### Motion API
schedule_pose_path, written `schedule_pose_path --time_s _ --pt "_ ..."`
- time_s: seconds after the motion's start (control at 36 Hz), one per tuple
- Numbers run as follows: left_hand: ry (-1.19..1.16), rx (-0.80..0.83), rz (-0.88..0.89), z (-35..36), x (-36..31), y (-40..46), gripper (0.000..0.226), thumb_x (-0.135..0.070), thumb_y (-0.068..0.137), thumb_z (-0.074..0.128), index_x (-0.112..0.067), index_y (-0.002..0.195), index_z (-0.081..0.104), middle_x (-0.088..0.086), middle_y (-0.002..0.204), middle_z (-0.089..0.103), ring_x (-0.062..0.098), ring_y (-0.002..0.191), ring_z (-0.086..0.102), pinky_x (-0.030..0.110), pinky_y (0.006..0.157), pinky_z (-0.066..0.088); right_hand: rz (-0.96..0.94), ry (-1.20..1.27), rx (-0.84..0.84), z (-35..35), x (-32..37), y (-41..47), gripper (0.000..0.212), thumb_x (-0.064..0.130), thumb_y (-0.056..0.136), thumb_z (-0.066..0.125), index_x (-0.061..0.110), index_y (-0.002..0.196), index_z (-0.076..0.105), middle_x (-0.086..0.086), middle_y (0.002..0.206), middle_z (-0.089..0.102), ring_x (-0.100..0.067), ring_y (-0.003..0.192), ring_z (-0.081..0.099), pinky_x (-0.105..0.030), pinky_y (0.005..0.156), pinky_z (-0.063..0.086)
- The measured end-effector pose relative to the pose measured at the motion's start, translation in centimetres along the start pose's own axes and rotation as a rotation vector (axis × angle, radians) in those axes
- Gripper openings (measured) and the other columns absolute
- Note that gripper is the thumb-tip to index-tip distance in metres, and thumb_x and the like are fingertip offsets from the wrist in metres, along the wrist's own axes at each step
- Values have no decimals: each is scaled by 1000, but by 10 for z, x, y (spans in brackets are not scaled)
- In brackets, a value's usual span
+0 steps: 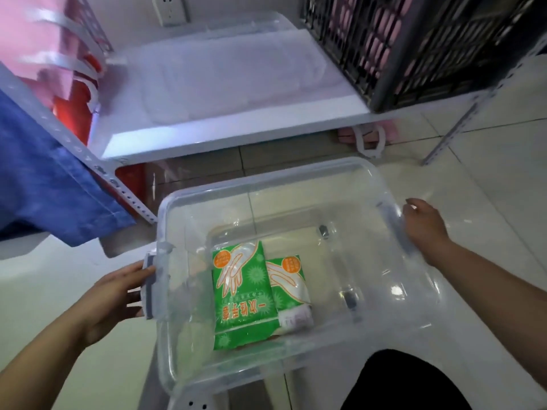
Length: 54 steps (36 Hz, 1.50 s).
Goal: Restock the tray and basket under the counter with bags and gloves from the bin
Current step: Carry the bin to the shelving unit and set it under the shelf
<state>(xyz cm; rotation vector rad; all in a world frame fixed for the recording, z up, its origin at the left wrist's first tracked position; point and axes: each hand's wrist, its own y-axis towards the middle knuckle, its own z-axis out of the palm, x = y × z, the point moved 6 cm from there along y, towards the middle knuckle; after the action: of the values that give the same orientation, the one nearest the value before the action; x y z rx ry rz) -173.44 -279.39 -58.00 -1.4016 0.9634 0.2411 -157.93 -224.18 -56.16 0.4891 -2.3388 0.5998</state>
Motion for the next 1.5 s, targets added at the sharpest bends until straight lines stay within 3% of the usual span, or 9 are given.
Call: schedule_pose_path --time_s 0.14,0.25,0.44,0.56,0.69,0.81,1.0,1.31,1.5 --pt "184 -379 360 -19 -62 0 28 -27 98 58 -29 126 62 3 127 64 26 112 63 43 91 55 -292 -192 -95 22 66 -10 48 38 98 48 12 139 49 -17 145 46 -39 130 43 -52 107 35" --pt "478 -423 671 1 -137 0 29 -30 96 60 -32 125 63 -9 120 66 6 100 62 11 78 45 -586 -270 -9 60 124 -26 51 35 95 55 19 142 45 -9 154 37 -30 140 32 -51 111 27" --pt "1027 -425 685 50 -226 75 70 -40 94 61 -19 154 29 11 160 28 31 145 28 43 120 23 -644 -587 266 140 190 -40 79 59 91 46 35 155 6 5 165 -7 -24 151 -7 -57 117 10" --pt "1216 -562 601 45 -258 117 85 -59 93 50 -25 158 7 6 166 5 35 151 7 51 121 13 -729 -782 231 169 226 -28 88 71 88 38 36 154 -8 6 164 -17 -26 149 -19 -62 115 -1" --pt "1387 -521 565 40 -265 138 78 -66 95 33 -27 157 9 4 165 13 34 151 10 55 119 9 -713 -841 251 186 220 -18 92 76 85 36 37 153 -13 8 164 -16 -25 150 -17 -62 115 -3" --pt "1382 -622 658 50 -266 123 45 -37 98 50 -22 139 43 7 144 49 32 132 43 48 112 26 -685 -773 297 179 217 -14 91 73 85 42 42 153 -9 14 163 -14 -22 150 -14 -61 115 -1" --pt "1656 -636 812 75 -229 82 51 -7 86 66 -17 129 43 9 122 54 29 106 55 39 87 48 -675 -474 76 123 213 -21 73 51 93 51 26 154 19 -1 159 30 -26 149 16 -55 114 24" --pt "1571 -857 1193 103 -235 -77 49 -1 56 88 -12 99 68 13 89 67 35 78 62 44 77 52 -678 -113 47 88 196 -96 99 43 85 68 47 151 -6 5 165 -10 -24 150 0 -55 114 14" --pt "1324 -933 1485 97 -301 -196 26 0 79 76 1 104 69 25 92 64 43 77 59 40 55 52 -497 158 109 42 204 -102 99 54 86 65 47 151 -8 4 164 -14 -31 150 7 -60 114 20"
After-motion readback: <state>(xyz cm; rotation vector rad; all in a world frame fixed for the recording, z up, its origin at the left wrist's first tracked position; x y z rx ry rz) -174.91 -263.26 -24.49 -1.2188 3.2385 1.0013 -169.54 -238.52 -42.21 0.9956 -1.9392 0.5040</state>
